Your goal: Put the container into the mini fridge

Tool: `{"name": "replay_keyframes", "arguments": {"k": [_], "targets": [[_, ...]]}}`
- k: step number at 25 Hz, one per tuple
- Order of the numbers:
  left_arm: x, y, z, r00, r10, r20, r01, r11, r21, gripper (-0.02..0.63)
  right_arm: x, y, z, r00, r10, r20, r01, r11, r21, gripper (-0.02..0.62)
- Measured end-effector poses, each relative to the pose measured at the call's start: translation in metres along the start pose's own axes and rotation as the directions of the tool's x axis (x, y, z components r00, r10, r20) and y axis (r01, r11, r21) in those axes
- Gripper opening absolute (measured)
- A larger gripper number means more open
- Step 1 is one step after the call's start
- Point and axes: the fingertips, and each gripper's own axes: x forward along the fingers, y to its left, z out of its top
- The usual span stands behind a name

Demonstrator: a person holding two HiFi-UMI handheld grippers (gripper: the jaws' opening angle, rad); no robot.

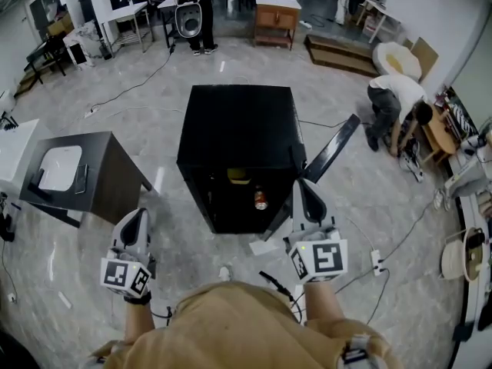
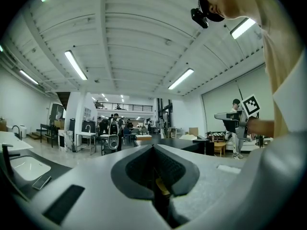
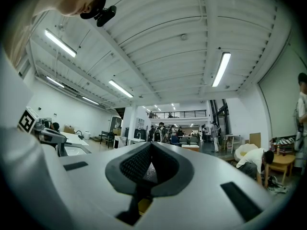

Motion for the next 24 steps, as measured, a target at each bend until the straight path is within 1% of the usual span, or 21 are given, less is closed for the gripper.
{"name": "replay_keyframes", "arguments": {"k": [4,9,18,24], "targets": [[0.002,-0.001,0.004,1.000,-0.006,0.013,0.006,1.000,0.013,0.002,0.002,0.004,0.003,1.000,0.007,0.010,-0.007,1.000,-0.006,0.002],[0.002,-0.002,0.003,1.000,-0.016,0.003,0.016,1.000,0.019,0.002,0.000,0.003,-0.001,1.000,-0.002,0.002,0.002,1.000,0.002,0.002],[-0.004,-0.022,0.011,1.000,-0.027,0.005,0.027,0.999,0.034,0.002,-0.019,-0.002,0.000,1.000,-0.008,0.002,0.008,1.000,-0.010,0.002],[-0.012,-0.034,0.007,1.000,-0.029,-0.002,0.029,0.999,0.029,0.002,-0.031,-0.003,-0.002,1.000,-0.005,-0.004,0.005,1.000,-0.027,0.002]]}}
